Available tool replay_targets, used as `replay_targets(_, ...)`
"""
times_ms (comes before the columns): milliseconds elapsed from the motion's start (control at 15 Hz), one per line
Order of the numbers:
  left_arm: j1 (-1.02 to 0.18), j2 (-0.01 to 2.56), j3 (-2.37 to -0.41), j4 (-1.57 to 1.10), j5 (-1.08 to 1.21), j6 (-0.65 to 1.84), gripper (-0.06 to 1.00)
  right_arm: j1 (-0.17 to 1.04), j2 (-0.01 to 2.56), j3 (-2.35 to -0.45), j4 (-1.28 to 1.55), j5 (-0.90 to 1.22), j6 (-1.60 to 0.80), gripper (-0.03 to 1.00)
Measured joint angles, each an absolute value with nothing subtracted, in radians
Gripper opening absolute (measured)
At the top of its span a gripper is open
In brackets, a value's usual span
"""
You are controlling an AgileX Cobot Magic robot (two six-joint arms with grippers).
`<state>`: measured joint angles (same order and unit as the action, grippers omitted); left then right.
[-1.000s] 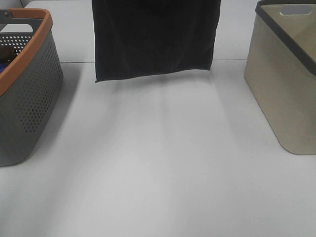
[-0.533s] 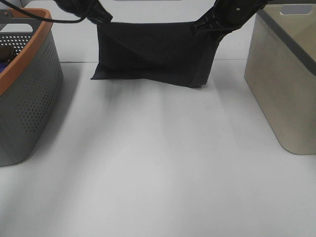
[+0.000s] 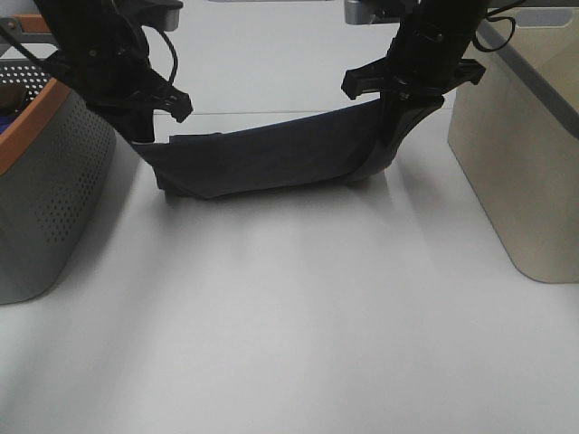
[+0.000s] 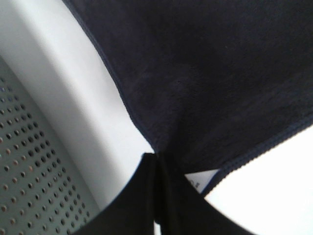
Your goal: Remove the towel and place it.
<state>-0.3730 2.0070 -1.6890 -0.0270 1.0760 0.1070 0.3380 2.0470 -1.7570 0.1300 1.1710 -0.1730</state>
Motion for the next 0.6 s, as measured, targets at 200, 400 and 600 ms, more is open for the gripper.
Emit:
replay_targets(200,-0.378,2.009,-1.691,-0.057,1.196,0.086,0.00,0.338,2.047,-1.748,0.156,1.212,-0.172,0.00)
replay_targets(400,-0.417,2.009,-1.639,-0.061,1.205,0.067,0.00,0.338,2.046,-1.640,0.163,1.213,-0.169,0.00)
replay_targets(600,-0.478,2.009,-1.526,-0.058,1.206,0.038,0.00,0.338,2.046,-1.513,0.177,1.217,-0.169,0.00)
